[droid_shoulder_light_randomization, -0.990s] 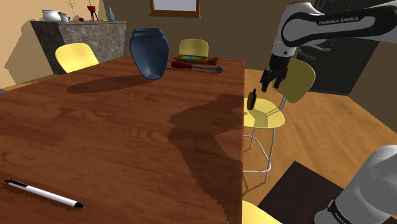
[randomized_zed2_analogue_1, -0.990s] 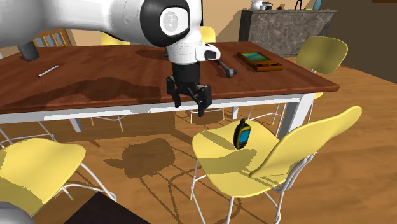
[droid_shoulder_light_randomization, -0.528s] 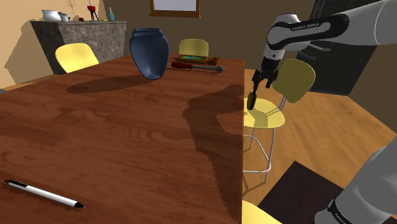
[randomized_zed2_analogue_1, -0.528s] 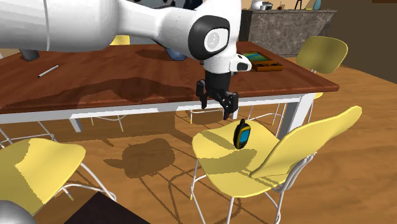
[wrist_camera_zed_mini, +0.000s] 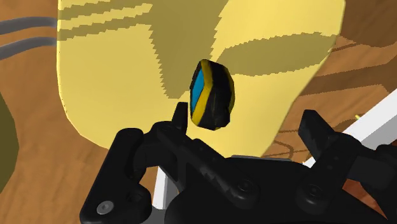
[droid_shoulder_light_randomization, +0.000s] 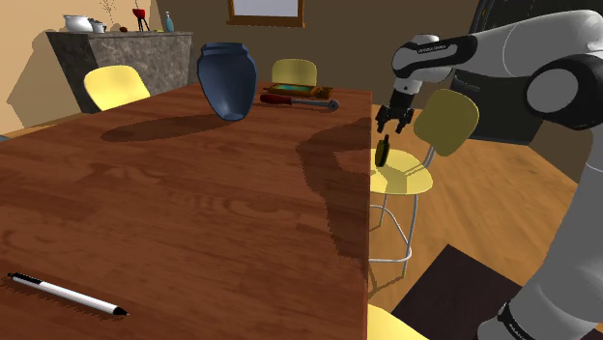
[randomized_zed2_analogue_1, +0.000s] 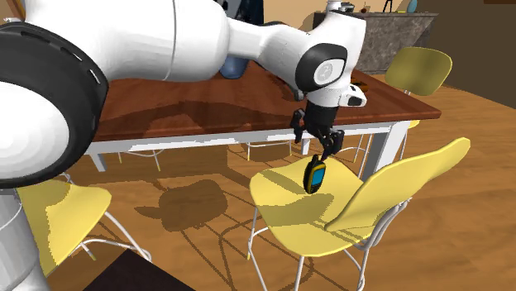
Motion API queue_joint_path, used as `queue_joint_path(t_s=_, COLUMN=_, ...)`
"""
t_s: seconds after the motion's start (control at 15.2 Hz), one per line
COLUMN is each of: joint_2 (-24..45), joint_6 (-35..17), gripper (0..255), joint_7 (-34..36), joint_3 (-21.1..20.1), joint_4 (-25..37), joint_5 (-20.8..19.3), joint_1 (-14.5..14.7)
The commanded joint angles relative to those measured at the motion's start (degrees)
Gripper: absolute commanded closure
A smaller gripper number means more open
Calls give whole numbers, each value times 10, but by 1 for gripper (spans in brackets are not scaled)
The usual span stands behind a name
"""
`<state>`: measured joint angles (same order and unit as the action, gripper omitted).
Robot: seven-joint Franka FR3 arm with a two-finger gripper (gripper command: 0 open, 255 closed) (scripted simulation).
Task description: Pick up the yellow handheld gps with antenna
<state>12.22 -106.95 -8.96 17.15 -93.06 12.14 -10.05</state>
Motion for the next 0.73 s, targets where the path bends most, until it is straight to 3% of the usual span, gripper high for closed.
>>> queue_joint_path(t_s=0.0, joint_2=46, joint_6=3, gripper=0, joint_7=-3, joint_3=3, joint_4=45, joint_5=26, joint_1=-14)
queue_joint_path(t_s=0.13, joint_2=81, joint_6=10, gripper=0, joint_7=-4, joint_3=4, joint_4=83, joint_5=44, joint_1=-28)
queue_joint_path(t_s=0.66, joint_2=89, joint_6=-43, gripper=0, joint_7=-16, joint_3=1, joint_4=36, joint_5=50, joint_1=-26)
